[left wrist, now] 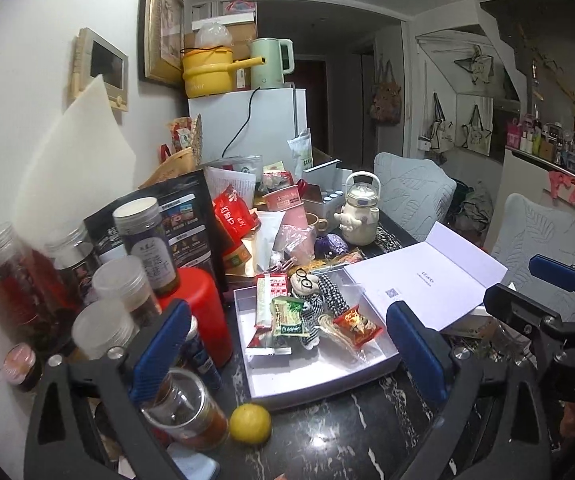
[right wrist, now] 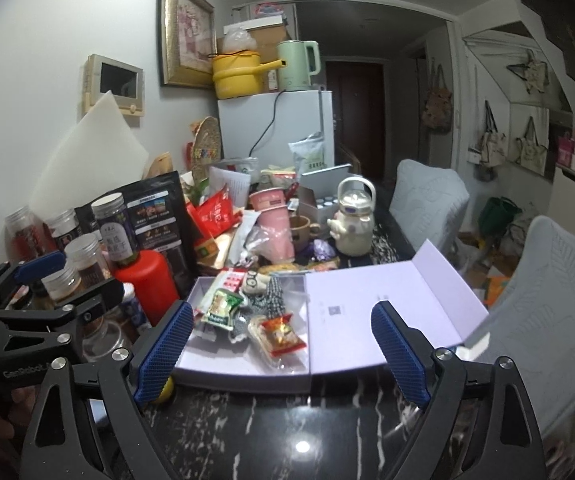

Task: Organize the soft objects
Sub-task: 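Open both grippers and withdraw them from the box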

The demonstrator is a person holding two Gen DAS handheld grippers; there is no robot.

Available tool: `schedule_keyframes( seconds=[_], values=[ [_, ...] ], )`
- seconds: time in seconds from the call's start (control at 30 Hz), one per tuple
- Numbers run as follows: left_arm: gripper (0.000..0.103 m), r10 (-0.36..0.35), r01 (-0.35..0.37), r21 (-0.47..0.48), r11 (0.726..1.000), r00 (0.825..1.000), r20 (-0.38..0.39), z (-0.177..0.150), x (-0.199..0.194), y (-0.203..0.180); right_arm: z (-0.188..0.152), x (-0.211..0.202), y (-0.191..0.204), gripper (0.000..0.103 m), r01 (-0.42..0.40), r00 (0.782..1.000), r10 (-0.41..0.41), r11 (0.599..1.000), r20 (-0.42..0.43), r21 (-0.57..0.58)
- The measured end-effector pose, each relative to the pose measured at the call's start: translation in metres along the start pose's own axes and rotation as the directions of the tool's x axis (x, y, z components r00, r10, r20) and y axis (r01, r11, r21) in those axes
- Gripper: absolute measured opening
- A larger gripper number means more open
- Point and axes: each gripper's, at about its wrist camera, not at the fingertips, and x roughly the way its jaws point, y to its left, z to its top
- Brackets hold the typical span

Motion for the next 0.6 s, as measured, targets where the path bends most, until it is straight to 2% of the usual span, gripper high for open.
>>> schedule_keyframes(
  seconds=[0.23,0.6],
  values=[
    [0.100,-0.036,0.036,0.008,0.999,0.999,-0.007,-0.023,-0.016,-0.004,-0.019,-0.011,0.007,0.093,0.025,1.000,-0.025,1.000,-0.015,-0.016],
    [0.100,-0.046,0.047,0.005,0.999,0.998,-0.049,-0.061,-0.028,-0.009,-0.059,-0.026,0.014,0.093,0.030,0.998,-0.031,0.999,-0.056,-0.016]
  ],
)
